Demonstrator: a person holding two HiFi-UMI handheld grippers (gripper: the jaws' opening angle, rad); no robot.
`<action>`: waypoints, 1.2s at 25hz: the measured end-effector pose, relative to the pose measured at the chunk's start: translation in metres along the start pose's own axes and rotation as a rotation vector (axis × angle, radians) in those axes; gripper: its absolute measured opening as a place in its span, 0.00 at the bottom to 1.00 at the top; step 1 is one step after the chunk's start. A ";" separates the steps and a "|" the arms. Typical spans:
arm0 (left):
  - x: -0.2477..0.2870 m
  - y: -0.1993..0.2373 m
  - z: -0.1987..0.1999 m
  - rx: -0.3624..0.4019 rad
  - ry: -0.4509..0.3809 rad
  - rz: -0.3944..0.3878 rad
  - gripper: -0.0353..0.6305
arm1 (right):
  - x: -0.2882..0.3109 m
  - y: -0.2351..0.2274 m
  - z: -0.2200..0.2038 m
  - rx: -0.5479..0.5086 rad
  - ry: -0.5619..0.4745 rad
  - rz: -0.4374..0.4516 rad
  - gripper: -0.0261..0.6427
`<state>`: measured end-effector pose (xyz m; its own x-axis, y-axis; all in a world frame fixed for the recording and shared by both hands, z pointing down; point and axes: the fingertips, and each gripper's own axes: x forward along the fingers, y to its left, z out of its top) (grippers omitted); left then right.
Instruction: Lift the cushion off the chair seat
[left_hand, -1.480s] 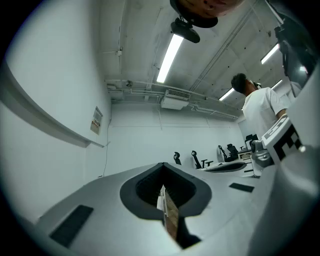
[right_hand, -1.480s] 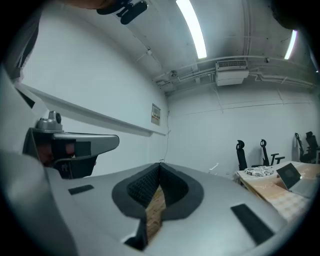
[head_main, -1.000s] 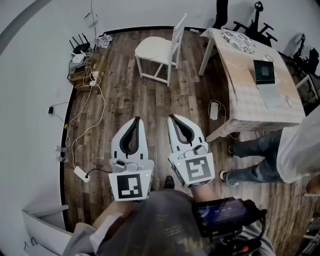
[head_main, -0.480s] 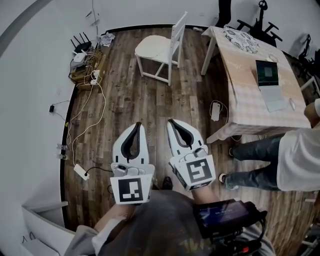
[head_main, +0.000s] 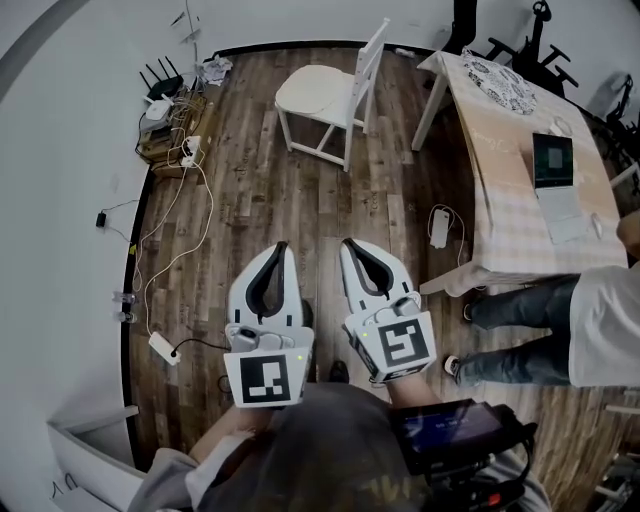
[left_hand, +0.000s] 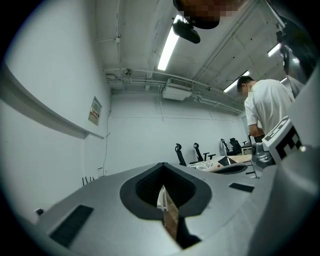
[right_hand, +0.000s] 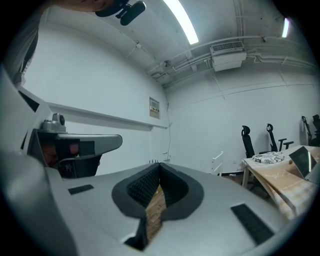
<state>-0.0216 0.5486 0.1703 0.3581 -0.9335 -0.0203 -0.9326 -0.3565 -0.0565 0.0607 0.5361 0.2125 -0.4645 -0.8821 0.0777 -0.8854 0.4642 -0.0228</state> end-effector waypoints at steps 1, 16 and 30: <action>0.009 0.008 -0.001 -0.001 0.000 -0.001 0.06 | 0.013 -0.002 0.001 -0.002 -0.001 -0.004 0.05; 0.147 0.147 0.011 -0.012 -0.074 0.005 0.06 | 0.204 -0.022 0.042 -0.043 -0.018 -0.047 0.05; 0.227 0.192 -0.001 -0.026 -0.079 -0.002 0.06 | 0.287 -0.049 0.040 -0.065 -0.023 -0.035 0.05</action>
<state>-0.1187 0.2679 0.1558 0.3610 -0.9272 -0.0994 -0.9325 -0.3598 -0.0305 -0.0297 0.2568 0.1963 -0.4339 -0.8993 0.0548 -0.8987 0.4363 0.0441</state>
